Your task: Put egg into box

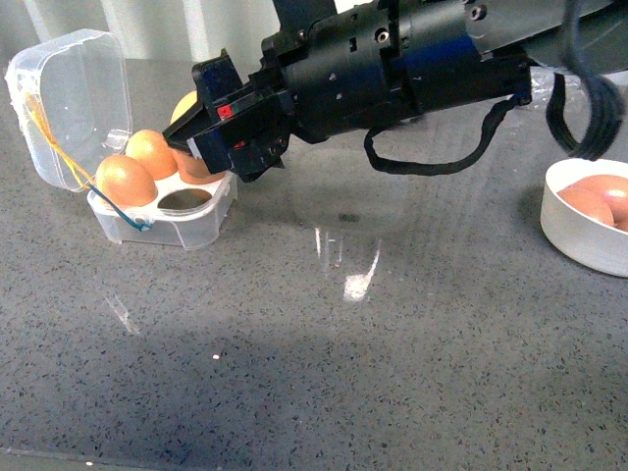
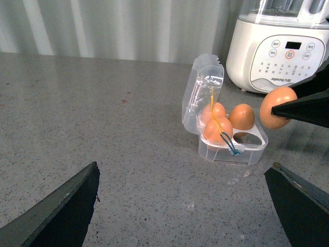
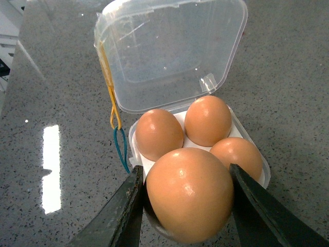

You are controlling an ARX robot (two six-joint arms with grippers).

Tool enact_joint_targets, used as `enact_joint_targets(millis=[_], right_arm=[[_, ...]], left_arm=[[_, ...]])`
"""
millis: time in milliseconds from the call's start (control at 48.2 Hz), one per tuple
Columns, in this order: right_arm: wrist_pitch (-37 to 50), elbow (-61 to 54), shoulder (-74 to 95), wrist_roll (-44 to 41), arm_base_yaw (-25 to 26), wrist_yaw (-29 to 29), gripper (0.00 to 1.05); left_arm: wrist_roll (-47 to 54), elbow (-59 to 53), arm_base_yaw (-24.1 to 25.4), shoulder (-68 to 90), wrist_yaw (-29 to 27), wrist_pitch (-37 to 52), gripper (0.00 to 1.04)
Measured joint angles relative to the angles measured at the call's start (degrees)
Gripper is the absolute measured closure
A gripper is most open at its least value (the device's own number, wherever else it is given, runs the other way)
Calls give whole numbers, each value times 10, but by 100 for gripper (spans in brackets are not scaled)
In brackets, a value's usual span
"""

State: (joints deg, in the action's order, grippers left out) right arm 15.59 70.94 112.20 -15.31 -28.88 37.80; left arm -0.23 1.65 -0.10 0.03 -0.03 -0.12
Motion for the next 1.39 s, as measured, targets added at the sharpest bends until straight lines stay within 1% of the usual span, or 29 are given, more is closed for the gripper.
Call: enact_joint_targets(millis=[249, 602, 727, 851, 893, 997, 1080, 1246, 1391], right_arm=[[-12, 25, 33, -11, -11, -11, 64], [-18, 28, 38, -15, -20, -14, 63], [-20, 28, 41, -21, -20, -17, 39], [-21, 28, 41, -23, -20, -18, 23], [-21, 28, 41, -23, -20, -18, 19], [-20, 28, 41, -23, -20, -20, 5], [-16, 28, 40, -24, -21, -22, 8], [2, 19, 22, -21, -20, -25, 7], [35, -15, -24, -6, -3, -51, 7]], left_arm=[[0, 0, 0, 0, 0, 0, 7], [0, 0, 0, 0, 0, 0, 7], [0, 0, 0, 0, 0, 0, 7], [0, 0, 0, 0, 0, 0, 7], [0, 0, 0, 0, 0, 0, 7], [0, 0, 0, 0, 0, 0, 7], [0, 0, 0, 0, 0, 0, 7], [0, 0, 0, 0, 0, 0, 7], [0, 0, 0, 0, 0, 0, 7]])
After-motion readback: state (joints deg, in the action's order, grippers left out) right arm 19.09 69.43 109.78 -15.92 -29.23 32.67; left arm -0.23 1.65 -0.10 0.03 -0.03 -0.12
